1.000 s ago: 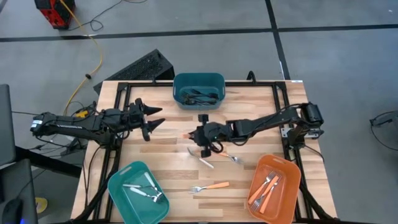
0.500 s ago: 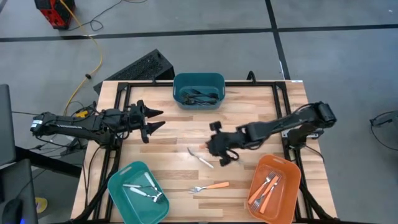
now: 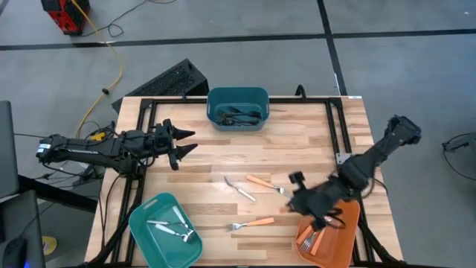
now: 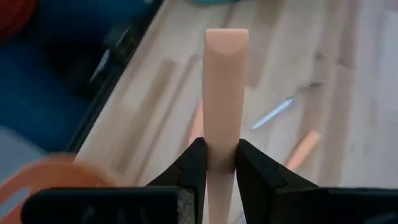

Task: Sort silverware by color (type)
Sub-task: Put the orange fork into the orange bin

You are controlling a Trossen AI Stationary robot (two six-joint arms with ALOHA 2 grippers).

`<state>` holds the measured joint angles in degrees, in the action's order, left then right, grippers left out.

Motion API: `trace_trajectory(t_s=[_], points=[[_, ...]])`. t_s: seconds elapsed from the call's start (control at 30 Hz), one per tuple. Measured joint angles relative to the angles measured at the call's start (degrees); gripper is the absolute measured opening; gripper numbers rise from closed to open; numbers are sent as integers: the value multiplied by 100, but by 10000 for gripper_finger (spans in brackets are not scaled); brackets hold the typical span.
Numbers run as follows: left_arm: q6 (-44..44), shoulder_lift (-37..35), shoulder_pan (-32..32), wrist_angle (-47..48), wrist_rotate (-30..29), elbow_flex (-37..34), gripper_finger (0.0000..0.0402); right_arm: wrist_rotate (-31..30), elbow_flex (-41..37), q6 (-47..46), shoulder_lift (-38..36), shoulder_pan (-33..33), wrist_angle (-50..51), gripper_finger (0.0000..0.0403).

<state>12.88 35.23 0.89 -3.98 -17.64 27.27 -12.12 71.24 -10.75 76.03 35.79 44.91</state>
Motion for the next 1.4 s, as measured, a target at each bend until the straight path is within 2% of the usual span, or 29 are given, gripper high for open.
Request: trace_trajectory(t_s=[0.2,0.37,0.43,0.6,1.03,1.4], points=[[-8,1,0,2,-211,0,235,-146,-7,62,20,1010,483,92],[-15,1,0,-2,-282,0,235,-158,-15,70,276,1421,995,92],[-16,0,0,-1,-337,0,235,-128,17,71,410,1453,1184,92],[-17,-1,0,55,-562,0,235,422,72,171,765,1518,1470,92],[-13,1,0,65,-569,-2,235,761,81,90,1584,1909,1634,92],[-11,1,0,65,-571,-2,235,792,38,56,2149,2159,1651,92]])
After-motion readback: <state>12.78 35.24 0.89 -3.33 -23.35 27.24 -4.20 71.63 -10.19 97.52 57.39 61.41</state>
